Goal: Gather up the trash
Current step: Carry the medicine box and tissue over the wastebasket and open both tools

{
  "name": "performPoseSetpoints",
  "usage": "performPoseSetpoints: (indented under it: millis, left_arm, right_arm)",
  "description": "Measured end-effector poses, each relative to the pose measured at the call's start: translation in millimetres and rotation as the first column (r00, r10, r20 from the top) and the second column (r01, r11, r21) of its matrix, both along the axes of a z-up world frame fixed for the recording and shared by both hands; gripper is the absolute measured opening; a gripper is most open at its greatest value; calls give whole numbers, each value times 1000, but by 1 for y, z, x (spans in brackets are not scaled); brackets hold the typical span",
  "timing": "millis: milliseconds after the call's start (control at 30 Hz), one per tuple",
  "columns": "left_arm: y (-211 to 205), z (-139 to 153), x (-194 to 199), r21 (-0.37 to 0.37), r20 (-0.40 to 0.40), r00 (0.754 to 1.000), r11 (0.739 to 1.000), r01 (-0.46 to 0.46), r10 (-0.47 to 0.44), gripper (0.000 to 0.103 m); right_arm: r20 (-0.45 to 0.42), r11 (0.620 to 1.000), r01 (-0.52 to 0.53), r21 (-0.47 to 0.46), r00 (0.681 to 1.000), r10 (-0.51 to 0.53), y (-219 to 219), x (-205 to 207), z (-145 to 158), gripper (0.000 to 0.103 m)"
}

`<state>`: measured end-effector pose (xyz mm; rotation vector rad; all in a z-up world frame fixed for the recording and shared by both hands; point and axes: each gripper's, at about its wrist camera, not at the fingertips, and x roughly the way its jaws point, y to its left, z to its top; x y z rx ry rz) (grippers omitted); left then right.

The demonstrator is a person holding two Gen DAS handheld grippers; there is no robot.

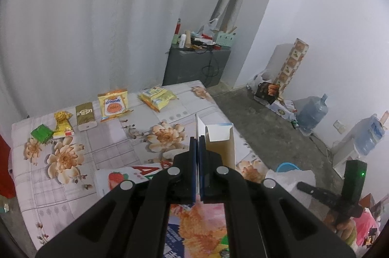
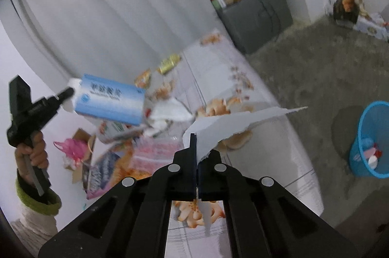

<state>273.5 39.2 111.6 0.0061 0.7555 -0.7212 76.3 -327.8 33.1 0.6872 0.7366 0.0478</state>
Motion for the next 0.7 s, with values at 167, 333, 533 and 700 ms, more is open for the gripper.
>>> performPoseSetpoints:
  millis: [167, 333, 533, 700]
  left_arm:
    - [-16, 22, -22, -22, 29, 998, 998, 51, -50, 1]
    - [-54, 36, -46, -16, 52, 988, 989, 147, -146, 1]
    - [-131, 37, -76, 27, 48, 957, 958, 287, -288, 1]
    - [-211, 26, -101, 65, 20, 920, 919, 389, -391, 1]
  right_arm:
    - [58, 997, 71, 37, 996, -73, -22, -26, 11, 0]
    - [90, 982, 172, 80, 980, -179, -52, -58, 10, 0]
    - [106, 941, 303, 151, 942, -320, -98, -104, -2, 0]
    - [97, 896, 405, 184, 899, -427, -135, -137, -16, 0]
